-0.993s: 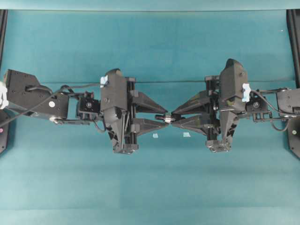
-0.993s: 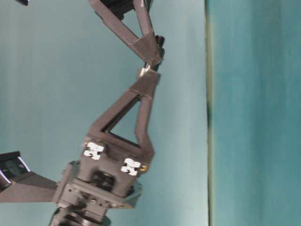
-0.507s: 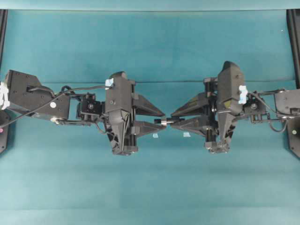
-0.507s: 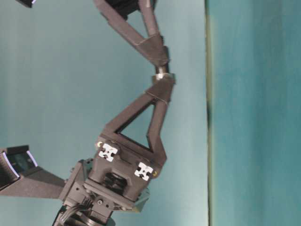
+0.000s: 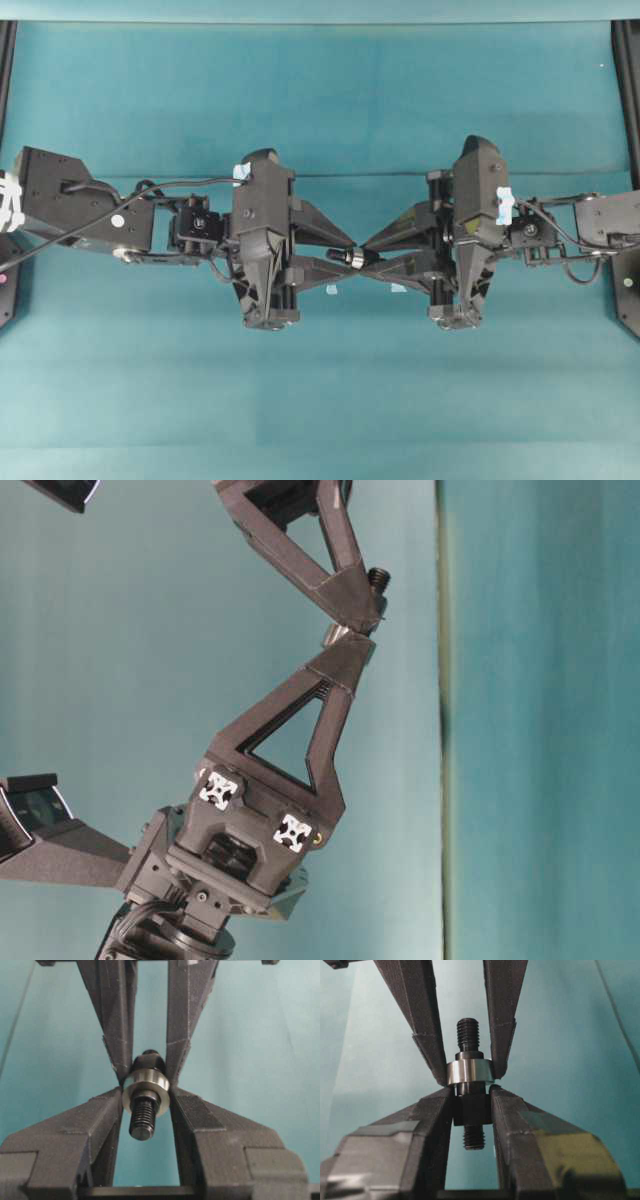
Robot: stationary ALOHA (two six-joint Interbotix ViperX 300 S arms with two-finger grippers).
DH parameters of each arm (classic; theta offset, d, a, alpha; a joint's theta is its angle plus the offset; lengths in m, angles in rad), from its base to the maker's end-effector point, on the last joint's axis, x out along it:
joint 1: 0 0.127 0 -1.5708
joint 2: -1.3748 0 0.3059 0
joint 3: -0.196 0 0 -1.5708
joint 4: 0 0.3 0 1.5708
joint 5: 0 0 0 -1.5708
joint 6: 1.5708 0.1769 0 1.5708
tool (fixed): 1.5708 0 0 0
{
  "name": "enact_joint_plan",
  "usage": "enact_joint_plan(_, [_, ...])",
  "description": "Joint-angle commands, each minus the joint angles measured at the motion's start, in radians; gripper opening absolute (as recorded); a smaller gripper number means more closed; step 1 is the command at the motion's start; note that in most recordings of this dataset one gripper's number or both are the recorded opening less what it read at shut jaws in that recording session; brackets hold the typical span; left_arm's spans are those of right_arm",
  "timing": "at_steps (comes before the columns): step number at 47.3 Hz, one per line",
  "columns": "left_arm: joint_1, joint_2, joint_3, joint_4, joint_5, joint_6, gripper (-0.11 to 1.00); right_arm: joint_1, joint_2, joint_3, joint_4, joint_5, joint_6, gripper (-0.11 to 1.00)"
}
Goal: Insert the washer onto the shaft with both hands.
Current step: 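Press the washer down the shaft against the hex shoulder, then open the left gripper and pull it back from the washer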
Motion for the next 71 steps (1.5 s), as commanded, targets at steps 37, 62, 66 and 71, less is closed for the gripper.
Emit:
enact_joint_plan(37, [0.005, -0.017, -0.034, 0.003, 0.002, -0.005, 0.87, -0.006, -0.003, -0.014, 0.003, -0.038, 0.012, 0.0])
enact_joint_plan(62, [-0.003, -0.106, 0.044, 0.002, 0.005, -0.003, 0.83, -0.006, -0.02, 0.008, 0.005, -0.132, 0.015, 0.0])
enact_joint_plan(66, [-0.009, -0.138, 0.078, 0.003, 0.005, -0.005, 0.83, -0.006, -0.031, 0.021, 0.005, -0.169, 0.015, 0.0])
enact_joint_plan(71, [-0.012, -0.167, 0.107, 0.003, 0.005, -0.006, 0.83, -0.008, -0.046, 0.043, 0.005, -0.216, 0.015, 0.0])
